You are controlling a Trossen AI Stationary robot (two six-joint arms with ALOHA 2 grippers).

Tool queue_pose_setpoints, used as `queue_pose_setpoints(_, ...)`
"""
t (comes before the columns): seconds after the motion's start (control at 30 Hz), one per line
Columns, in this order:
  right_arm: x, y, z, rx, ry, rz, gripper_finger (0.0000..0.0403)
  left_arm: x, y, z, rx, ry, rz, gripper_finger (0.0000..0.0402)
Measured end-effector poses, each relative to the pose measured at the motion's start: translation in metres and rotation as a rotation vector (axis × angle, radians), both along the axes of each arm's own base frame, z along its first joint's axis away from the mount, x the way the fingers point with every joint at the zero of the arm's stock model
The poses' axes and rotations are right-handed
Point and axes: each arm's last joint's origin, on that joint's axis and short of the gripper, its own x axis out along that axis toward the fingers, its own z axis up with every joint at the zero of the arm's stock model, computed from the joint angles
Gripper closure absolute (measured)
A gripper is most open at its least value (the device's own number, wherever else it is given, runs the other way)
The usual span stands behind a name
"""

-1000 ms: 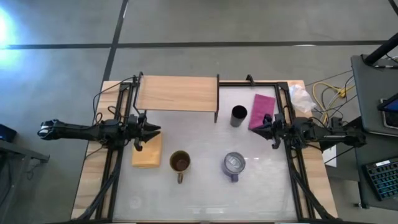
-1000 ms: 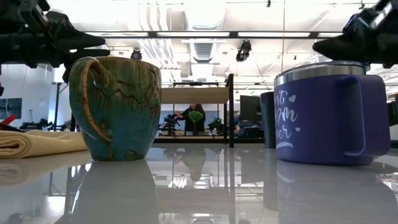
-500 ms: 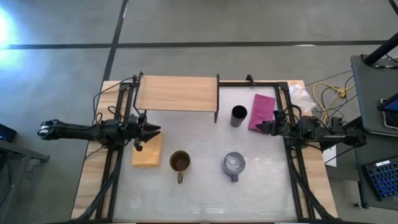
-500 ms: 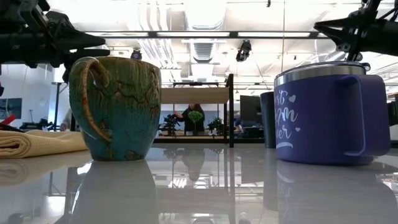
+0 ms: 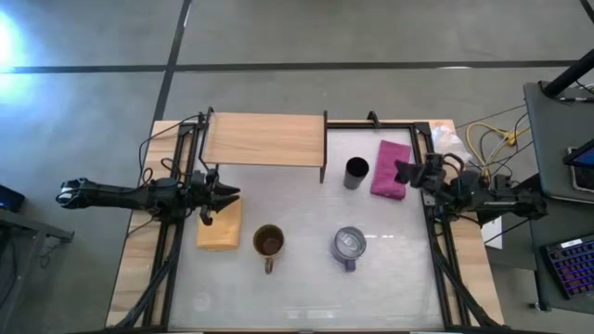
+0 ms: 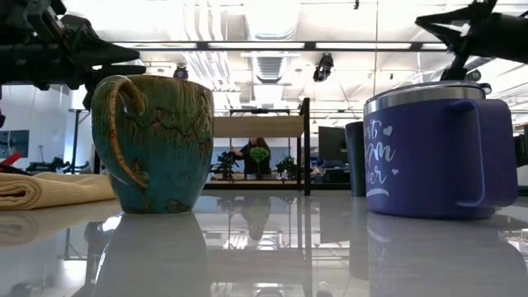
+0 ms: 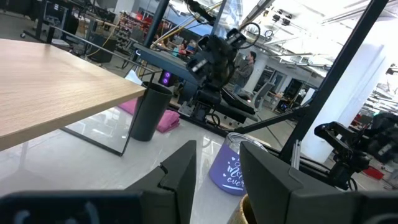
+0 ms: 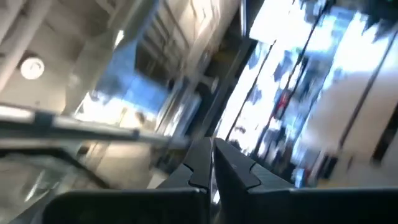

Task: Stack small to large cups/mugs on shelf
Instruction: Put the black cup on the shelf

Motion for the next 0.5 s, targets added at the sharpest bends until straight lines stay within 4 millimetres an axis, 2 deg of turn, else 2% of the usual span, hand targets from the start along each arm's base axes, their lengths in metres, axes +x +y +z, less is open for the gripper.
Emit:
queue_pose_setpoints(0.17,0.001,-0.001,0.032,-0.119,0.045,-0.122,0.0394,0.0,0.0,0.0,0.0,0.0,0.0,0.0292)
queue_pose_setpoints(0.3,0.022,-0.003,0.075,-0.251,0.209,-0.218,0.0393,0.0,0.0,0.0,0.0,0.0,0.0,0.0292)
queue_pose_setpoints(0.4,0.049,-0.006,0.102,-0.317,0.516,-0.307,0.0381,0.0,0.0,0.0,0.0,0.0,0.001,0.0292)
queue_pose_setpoints(0.5,0.069,-0.012,0.115,-0.281,0.921,-0.376,0.0355,0.0,0.0,0.0,0.0,0.0,0.0,0.0292)
